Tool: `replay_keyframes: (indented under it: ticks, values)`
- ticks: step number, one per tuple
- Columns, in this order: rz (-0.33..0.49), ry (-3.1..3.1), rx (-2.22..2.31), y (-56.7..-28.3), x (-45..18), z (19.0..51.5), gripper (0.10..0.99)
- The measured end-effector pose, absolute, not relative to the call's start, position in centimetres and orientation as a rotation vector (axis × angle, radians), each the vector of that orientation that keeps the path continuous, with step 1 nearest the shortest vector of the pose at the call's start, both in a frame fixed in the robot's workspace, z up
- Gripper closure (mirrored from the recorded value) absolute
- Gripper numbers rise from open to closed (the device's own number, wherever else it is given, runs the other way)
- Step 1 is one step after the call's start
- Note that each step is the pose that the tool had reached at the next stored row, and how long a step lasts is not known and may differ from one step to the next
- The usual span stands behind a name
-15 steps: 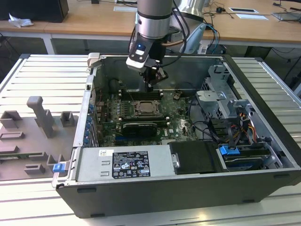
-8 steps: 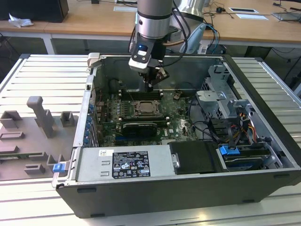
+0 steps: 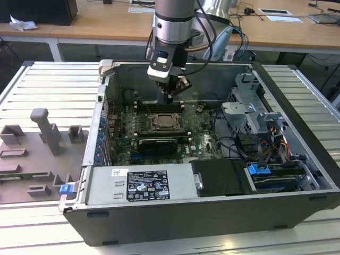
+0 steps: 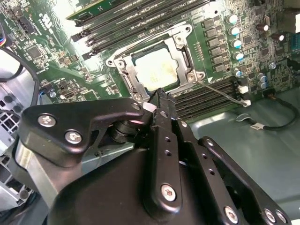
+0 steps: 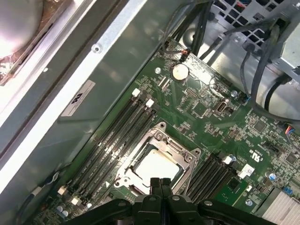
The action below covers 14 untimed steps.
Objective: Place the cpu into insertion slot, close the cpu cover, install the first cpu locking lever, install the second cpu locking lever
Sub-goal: 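Install the first cpu locking lever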
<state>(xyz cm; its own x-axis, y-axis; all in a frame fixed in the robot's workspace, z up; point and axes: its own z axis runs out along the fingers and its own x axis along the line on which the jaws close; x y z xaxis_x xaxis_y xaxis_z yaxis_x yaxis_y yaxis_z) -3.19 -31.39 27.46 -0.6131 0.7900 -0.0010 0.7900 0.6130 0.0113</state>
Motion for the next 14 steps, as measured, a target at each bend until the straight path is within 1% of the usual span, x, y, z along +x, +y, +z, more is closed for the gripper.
replay_keyframes:
  ticks: [14]
  values:
    - [0.016, 2.897, 1.202, -31.39, -3.19, 27.46, 0.98]
